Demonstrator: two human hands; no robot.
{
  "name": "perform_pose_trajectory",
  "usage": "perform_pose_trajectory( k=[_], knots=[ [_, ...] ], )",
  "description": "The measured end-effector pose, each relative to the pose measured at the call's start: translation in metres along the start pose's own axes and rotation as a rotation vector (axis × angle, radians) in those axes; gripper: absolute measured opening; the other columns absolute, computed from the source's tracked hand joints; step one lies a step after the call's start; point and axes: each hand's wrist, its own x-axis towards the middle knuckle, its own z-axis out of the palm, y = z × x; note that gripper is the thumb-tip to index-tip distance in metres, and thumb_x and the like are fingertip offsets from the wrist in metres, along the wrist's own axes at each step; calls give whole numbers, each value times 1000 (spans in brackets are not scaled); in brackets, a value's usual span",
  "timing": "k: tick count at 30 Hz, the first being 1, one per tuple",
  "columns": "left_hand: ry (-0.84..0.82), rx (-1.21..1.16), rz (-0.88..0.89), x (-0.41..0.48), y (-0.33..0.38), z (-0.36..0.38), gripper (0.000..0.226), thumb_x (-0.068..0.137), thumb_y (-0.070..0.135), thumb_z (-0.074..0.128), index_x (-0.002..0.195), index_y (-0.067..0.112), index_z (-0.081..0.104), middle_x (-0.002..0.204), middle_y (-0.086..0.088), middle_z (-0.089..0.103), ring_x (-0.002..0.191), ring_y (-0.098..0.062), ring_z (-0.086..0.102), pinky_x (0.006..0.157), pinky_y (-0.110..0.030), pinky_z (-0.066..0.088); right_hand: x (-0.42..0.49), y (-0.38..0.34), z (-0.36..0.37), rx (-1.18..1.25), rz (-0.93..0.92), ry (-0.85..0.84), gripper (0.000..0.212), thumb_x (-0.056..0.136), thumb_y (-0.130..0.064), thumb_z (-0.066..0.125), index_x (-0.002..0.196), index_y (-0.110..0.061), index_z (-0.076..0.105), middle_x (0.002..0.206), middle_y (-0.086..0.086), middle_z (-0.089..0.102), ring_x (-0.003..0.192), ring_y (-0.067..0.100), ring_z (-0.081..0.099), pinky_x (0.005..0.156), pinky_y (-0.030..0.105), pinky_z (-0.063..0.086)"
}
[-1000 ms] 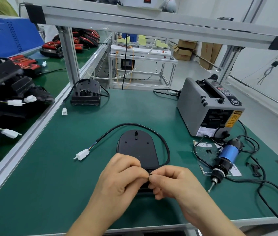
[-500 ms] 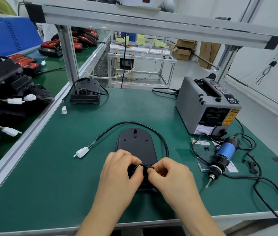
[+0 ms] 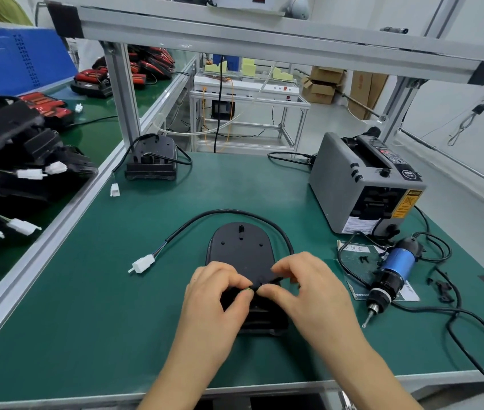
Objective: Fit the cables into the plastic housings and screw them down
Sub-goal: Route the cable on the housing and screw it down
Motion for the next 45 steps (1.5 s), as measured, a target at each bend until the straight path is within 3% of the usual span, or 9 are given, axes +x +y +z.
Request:
perform_pose_trajectory(
  k=[7, 13, 18, 24, 27, 30, 37, 41, 45],
  knots=[
    [-165, 69, 80, -1, -6, -11, 13, 77, 29, 67, 89, 32, 65, 99, 21, 52, 104, -3, 45, 90, -18, 34, 6, 5, -3, 72, -148, -98, 15, 72, -34, 80, 79, -23, 72, 83, -21, 58, 93, 8, 45, 83, 16, 33],
    [-145, 97, 99, -3, -6, -11, 13, 77, 27, 68, 88, 33, 64, 97, 19, 54, 100, -7, 47, 84, -15, 35, 2, 5, -2, 151, -155, -174, 10, 79, -26, 75, 87, -23, 70, 84, -30, 53, 99, 6, 48, 91, 29, 40],
    [-295, 120, 24, 8, -4, -20, 21, 80, 25, 72, 86, 40, 58, 99, 25, 53, 101, 2, 44, 80, -7, 31, -3, -2, 1, 37, -220, -31, 18, 74, -35, 66, 78, -18, 67, 79, -11, 62, 84, 18, 58, 77, 35, 46],
    [-464, 155, -69, 30, 1, -30, 26, 86, 39, 62, 112, 40, 60, 100, 23, 57, 98, 9, 50, 87, -10, 39, -6, -2, 7, -125, -350, 153, 20, 76, -36, 65, 70, -16, 63, 70, -7, 60, 69, 19, 59, 70, 26, 36],
    [-509, 178, -63, 33, 5, -27, 12, 85, 42, 61, 96, 44, 65, 96, 19, 58, 99, 2, 52, 89, -19, 42, -10, -1, 9, -131, -358, 171, 27, 81, -41, 55, 70, -17, 63, 70, -8, 59, 68, 17, 58, 69, 25, 35],
    [-498, 182, -93, 34, 9, -25, 7, 83, 40, 62, 77, 44, 63, 90, 18, 58, 90, 3, 53, 82, -19, 43, -12, 1, 12, -95, -340, 173, 21, 77, -38, 63, 71, -17, 63, 72, -9, 59, 72, 16, 56, 69, 24, 36],
    [-569, 141, -268, 55, 21, -31, 18, 81, 38, 69, 71, 22, 68, 69, 12, 66, 65, -4, 57, 71, -27, 49, -15, 3, 18, -21, -322, 212, 20, 70, -30, 73, 71, -12, 64, 79, -3, 59, 84, 12, 47, 73, 24, 41],
    [-699, 272, -292, 73, 25, -32, 26, 78, 44, 71, 78, 18, 70, 81, 3, 70, 75, -10, 59, 78, -32, 51, -16, 6, 19, 6, -318, 214, 21, 71, -29, 73, 71, -10, 64, 81, -2, 59, 85, 13, 47, 73, 26, 40],
    [-785, 282, -305, 79, 26, -32, 25, 78, 42, 70, 81, 17, 71, 82, 8, 70, 83, -11, 63, 81, -29, 49, -17, 5, 21, 9, -322, 217, 26, 78, -37, 62, 73, -12, 64, 82, -4, 58, 86, 12, 48, 73, 30, 43]
  ],
)
